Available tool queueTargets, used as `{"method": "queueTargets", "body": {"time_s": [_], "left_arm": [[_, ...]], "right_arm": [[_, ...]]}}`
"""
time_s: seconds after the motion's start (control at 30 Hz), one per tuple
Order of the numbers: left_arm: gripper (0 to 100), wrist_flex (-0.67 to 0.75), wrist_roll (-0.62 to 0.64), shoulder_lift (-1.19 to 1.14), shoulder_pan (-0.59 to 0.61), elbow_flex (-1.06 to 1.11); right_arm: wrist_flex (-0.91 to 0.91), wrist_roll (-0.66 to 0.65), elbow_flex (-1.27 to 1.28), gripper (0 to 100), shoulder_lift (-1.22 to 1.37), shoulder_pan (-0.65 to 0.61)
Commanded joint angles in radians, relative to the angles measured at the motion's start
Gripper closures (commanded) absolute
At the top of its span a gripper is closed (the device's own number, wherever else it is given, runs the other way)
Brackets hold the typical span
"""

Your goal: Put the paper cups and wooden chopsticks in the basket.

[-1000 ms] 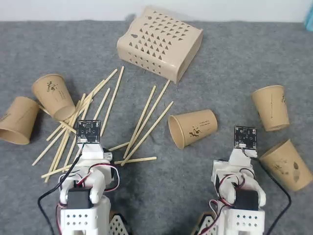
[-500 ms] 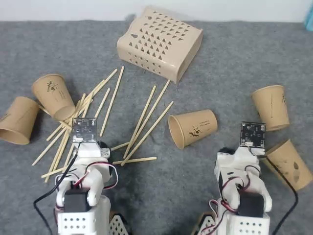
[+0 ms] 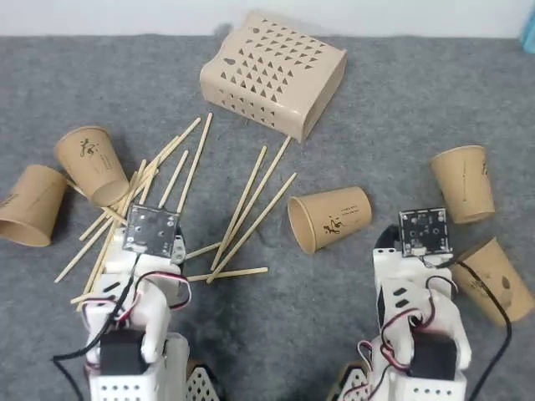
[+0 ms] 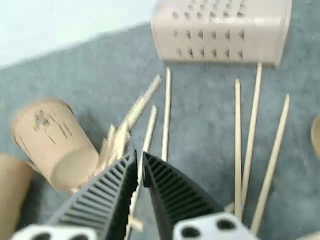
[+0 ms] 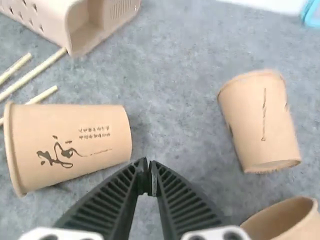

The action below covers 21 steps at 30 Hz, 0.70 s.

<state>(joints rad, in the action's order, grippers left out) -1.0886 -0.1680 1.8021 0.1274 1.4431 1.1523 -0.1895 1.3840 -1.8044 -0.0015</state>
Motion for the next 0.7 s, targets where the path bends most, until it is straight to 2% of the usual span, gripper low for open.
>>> {"method": "queueTargets", "body": {"time_s": [0.0, 0.1, 0.23, 0.37, 0.5, 0.67], "left_arm": [[99, 0.032, 0.049, 0.015, 0.008, -0.101], [99, 0.037, 0.118, -0.026, 0.008, -0.128], [99, 0.060, 0.173, -0.203, 0.006, -0.131], [99, 0.181, 0.241, -0.428, 0.006, -0.134], [99, 0.315, 0.284, -0.634, 0.006, -0.128], [99, 0.477, 0.282, -0.833, 0.097, -0.122]], "right_arm": [[0.010, -0.025, -0.104, 98.9, 0.061, -0.007], [0.008, -0.025, -0.221, 98.9, 0.203, -0.008], [0.077, -0.015, -0.479, 98.9, 0.504, -0.021], [0.182, -0.015, -0.747, 98.8, 0.802, -0.102], [0.200, -0.005, -0.945, 98.8, 1.041, -0.191], [0.128, 0.195, -1.135, 98.8, 1.294, -0.220]]}}
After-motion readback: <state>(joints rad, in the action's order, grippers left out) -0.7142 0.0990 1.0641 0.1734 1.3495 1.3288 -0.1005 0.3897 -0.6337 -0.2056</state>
